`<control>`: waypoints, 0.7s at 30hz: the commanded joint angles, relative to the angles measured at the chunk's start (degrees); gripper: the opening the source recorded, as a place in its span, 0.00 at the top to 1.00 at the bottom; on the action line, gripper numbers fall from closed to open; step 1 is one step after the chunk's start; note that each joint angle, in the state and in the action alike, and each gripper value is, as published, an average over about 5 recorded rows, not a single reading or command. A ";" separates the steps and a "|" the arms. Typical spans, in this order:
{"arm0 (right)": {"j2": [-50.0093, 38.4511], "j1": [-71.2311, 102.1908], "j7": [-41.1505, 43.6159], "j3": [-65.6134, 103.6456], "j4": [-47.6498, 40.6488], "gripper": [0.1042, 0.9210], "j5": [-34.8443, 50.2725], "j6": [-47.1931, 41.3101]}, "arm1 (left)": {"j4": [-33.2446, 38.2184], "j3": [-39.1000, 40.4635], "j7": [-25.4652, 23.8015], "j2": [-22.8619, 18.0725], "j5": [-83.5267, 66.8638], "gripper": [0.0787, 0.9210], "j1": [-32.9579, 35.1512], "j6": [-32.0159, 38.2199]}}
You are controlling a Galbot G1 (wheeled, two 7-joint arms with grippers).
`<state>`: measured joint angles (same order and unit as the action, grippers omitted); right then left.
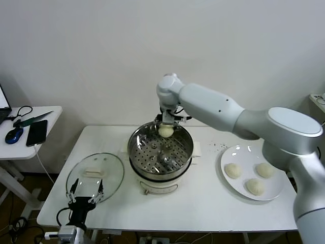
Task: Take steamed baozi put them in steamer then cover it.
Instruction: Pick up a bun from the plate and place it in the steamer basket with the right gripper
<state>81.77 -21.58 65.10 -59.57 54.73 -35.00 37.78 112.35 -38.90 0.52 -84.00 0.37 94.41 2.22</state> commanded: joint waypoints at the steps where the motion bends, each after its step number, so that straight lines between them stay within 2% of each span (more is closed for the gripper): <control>1: 2.55 4.93 -2.37 1.35 -1.83 0.26 -9.39 2.29 | -0.12 -0.04 0.00 0.06 -0.04 0.12 0.08 0.11; 9: 2.25 5.66 -2.99 1.86 -1.91 0.24 -9.26 1.53 | -0.45 0.00 0.06 0.00 -0.05 0.12 0.37 0.30; 15: 0.87 3.75 -2.04 1.78 -0.05 0.14 -5.68 0.06 | -0.40 0.08 0.07 -0.13 -0.01 0.12 0.52 0.37; 21: -2.76 -1.31 0.95 1.56 3.18 0.12 1.66 0.40 | -0.22 0.01 0.10 -0.08 0.03 0.12 0.68 0.34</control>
<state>81.39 -19.41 64.16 -57.86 55.55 -38.94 38.47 112.11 -38.88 0.63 -84.08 0.36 95.09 2.56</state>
